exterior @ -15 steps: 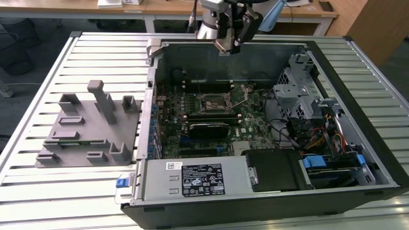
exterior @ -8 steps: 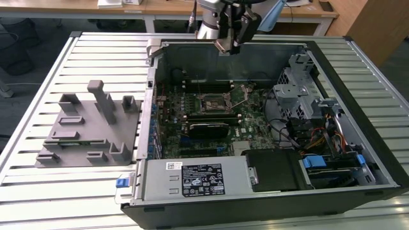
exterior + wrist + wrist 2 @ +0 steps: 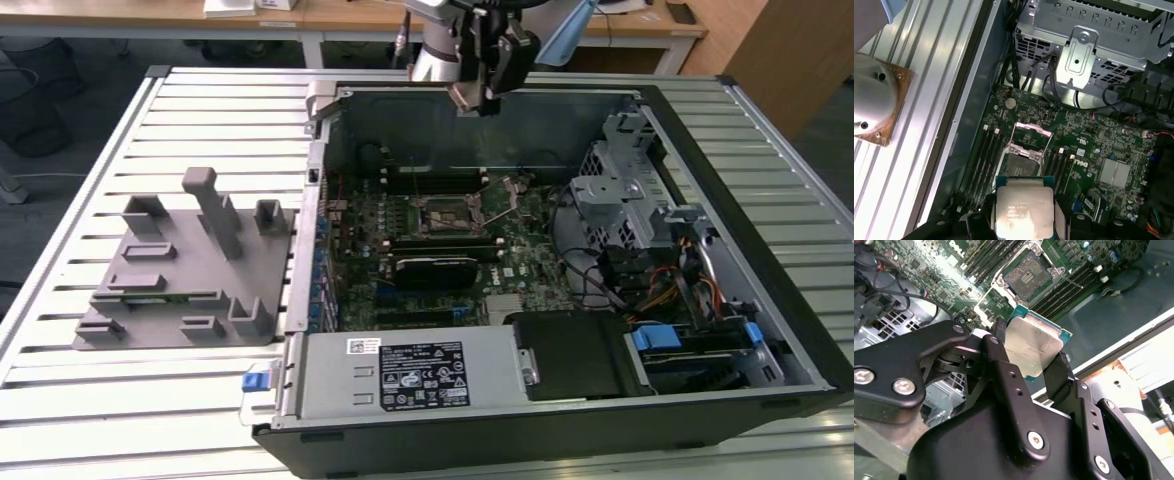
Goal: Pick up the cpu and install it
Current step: 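Place the cpu into insertion slot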
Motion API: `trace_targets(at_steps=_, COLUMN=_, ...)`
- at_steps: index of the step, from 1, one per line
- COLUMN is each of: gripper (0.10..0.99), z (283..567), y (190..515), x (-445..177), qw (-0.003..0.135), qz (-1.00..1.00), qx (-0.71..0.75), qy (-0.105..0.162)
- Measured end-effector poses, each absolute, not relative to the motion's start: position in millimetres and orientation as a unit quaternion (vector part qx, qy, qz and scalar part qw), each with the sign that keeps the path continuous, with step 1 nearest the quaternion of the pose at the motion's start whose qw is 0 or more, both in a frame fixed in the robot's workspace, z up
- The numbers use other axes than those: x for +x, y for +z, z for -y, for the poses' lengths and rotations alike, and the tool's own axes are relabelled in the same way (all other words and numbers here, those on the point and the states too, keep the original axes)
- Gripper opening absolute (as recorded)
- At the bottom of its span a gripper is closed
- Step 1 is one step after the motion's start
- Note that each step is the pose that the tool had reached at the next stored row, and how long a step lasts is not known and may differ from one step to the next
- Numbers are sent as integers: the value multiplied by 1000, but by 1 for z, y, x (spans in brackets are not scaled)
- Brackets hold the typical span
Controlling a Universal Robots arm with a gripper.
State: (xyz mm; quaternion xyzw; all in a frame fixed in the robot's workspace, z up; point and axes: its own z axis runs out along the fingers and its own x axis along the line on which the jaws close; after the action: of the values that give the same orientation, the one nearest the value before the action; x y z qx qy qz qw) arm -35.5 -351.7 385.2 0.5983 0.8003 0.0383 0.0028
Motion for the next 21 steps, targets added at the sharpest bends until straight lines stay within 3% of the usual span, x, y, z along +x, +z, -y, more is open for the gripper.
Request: trace_targets(at_steps=21, gripper=545, z=350, y=373, x=-38, qw=7, qz=-739, qx=673, qy=38)
